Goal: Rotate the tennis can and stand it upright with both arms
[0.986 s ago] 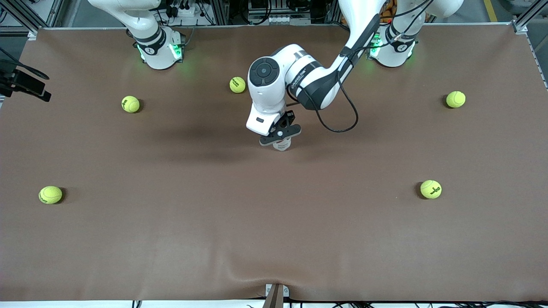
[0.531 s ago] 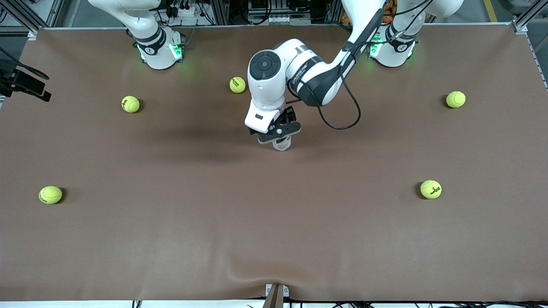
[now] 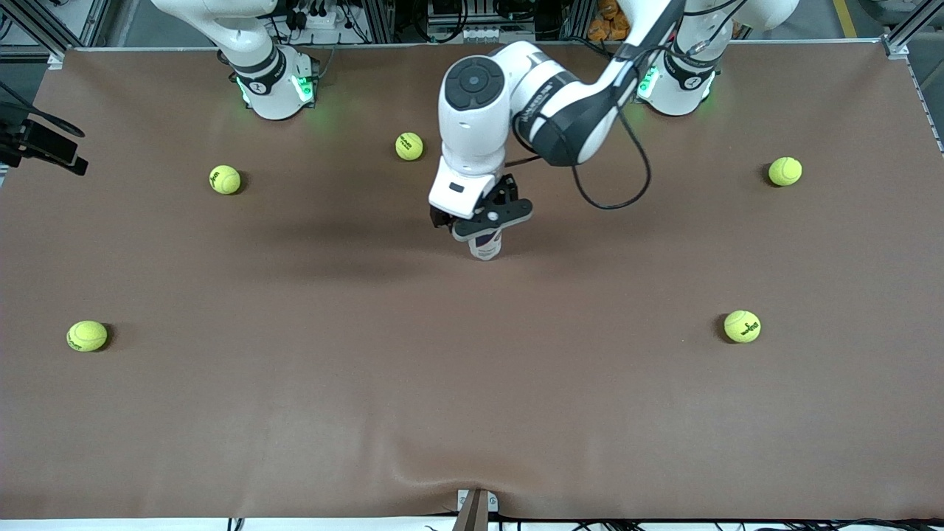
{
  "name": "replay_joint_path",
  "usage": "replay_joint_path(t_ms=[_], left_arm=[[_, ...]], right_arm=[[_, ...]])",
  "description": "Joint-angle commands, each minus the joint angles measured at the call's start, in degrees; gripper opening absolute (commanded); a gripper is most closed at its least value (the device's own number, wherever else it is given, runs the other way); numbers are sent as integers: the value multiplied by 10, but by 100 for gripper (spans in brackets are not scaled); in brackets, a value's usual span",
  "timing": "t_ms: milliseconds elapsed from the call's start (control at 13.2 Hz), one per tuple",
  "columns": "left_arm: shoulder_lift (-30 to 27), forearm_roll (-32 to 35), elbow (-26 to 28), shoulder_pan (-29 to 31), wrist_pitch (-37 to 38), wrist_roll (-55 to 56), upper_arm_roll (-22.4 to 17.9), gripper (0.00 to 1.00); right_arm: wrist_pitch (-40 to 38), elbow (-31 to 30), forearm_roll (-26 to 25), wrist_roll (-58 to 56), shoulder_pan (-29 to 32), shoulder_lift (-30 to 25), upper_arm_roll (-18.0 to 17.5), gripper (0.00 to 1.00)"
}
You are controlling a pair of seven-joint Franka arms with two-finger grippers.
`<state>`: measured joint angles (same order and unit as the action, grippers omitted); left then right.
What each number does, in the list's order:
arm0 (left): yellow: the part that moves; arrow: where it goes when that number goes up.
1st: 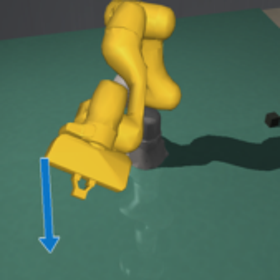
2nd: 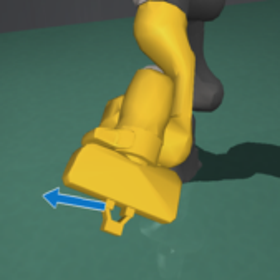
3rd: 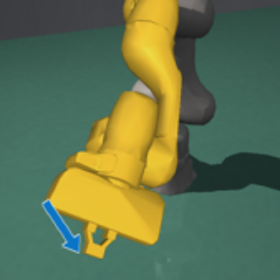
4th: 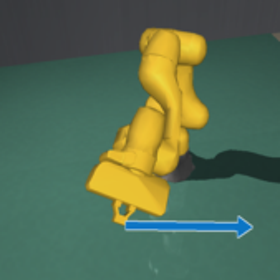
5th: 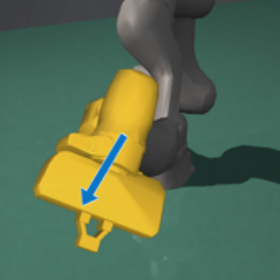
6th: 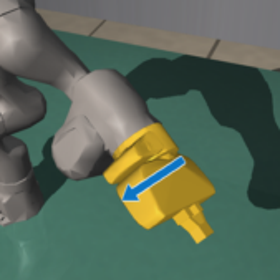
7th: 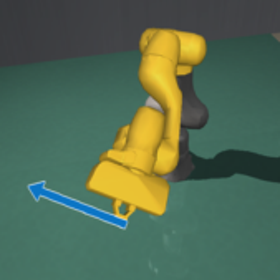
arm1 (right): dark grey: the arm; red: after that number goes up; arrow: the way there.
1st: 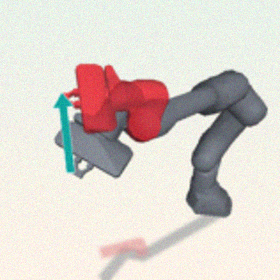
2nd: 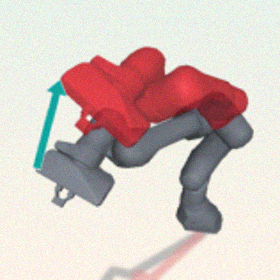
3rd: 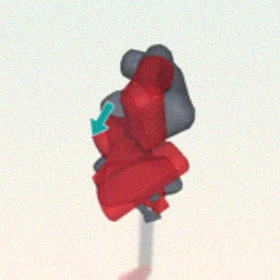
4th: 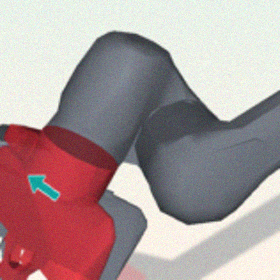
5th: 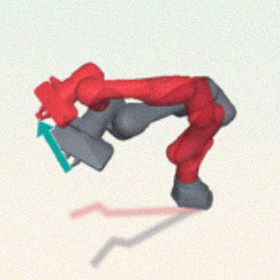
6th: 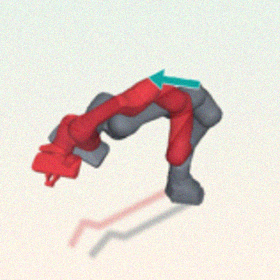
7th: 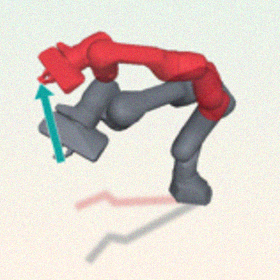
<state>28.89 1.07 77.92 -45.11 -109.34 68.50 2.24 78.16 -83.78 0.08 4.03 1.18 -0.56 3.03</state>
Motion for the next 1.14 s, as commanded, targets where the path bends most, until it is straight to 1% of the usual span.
replay_joint_path(t_ms=[0,152,228,531,1062], left_arm=[[-19,0,-15,12,31,5,4,100],[-26,1,-15,15,37,4,2,100],[-30,0,-18,33,37,1,3,100],[-46,1,-18,76,39,-88,2,100],[-50,6,-17,157,40,-260,0,100]], right_arm=[[-7,9,-4,8,9,0,-7,100],[-7,9,-4,7,9,0,-7,100],[-7,9,-4,8,9,0,-7,100],[-7,9,-4,8,9,-1,-7,100],[-7,9,-4,7,9,0,-7,100]])
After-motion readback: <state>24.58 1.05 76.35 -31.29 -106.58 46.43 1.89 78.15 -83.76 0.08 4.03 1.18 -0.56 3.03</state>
